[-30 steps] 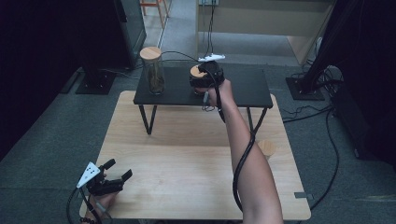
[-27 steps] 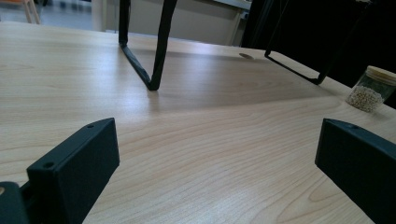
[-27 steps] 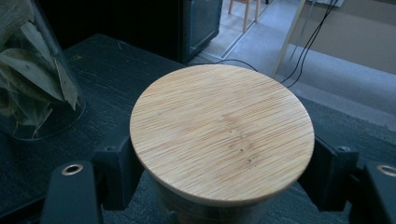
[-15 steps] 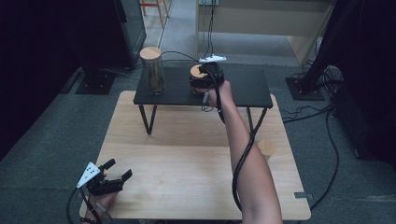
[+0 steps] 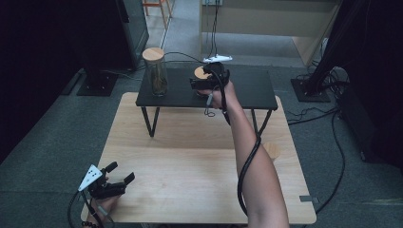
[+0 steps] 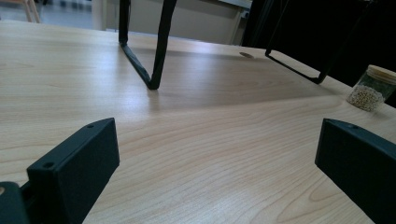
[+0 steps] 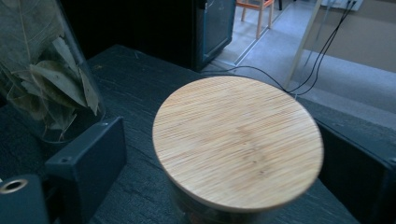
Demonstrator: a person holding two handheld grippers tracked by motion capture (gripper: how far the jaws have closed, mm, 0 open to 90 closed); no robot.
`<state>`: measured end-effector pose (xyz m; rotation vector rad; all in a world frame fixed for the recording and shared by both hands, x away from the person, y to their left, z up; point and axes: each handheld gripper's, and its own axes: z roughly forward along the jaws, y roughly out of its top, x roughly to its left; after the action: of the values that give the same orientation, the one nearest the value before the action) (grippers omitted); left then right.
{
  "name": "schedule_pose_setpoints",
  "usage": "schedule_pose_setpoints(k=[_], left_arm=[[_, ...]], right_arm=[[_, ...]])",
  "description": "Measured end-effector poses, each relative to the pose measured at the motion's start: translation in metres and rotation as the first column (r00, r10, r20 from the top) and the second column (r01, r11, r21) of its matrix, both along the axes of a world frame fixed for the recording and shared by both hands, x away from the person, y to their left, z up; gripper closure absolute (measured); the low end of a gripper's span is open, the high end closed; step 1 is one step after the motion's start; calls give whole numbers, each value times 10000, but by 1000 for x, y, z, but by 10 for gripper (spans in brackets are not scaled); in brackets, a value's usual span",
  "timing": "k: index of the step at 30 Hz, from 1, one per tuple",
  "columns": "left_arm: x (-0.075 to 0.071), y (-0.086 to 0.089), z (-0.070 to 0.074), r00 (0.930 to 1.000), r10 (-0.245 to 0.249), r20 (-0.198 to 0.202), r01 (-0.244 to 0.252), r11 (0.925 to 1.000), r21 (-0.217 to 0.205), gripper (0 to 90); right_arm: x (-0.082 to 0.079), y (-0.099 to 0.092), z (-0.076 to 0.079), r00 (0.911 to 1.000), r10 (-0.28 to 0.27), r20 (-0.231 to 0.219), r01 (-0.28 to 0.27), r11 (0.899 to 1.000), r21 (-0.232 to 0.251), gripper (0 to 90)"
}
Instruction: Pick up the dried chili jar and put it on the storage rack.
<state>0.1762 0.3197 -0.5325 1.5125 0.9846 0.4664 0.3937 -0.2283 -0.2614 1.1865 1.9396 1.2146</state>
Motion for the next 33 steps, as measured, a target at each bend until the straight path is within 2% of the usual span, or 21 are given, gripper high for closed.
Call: schedule_pose_setpoints(k=[8, 21, 33], left_arm=[[0, 1, -1, 9999, 97, -60, -98, 9998, -187, 0], [-2, -2, 0, 9995, 305, -86, -306, 9995, -106, 0], [-2, -2, 0, 9995, 311, -75, -312, 9995, -66, 0]], right_arm=[[-9, -6, 2, 10000, -11, 2, 11, 10000, -15, 32], [-35, -14, 5, 9999, 12, 121, -11, 9999, -139, 32], [-49, -24, 2, 9997, -32, 227, 37, 9998, -204, 39]])
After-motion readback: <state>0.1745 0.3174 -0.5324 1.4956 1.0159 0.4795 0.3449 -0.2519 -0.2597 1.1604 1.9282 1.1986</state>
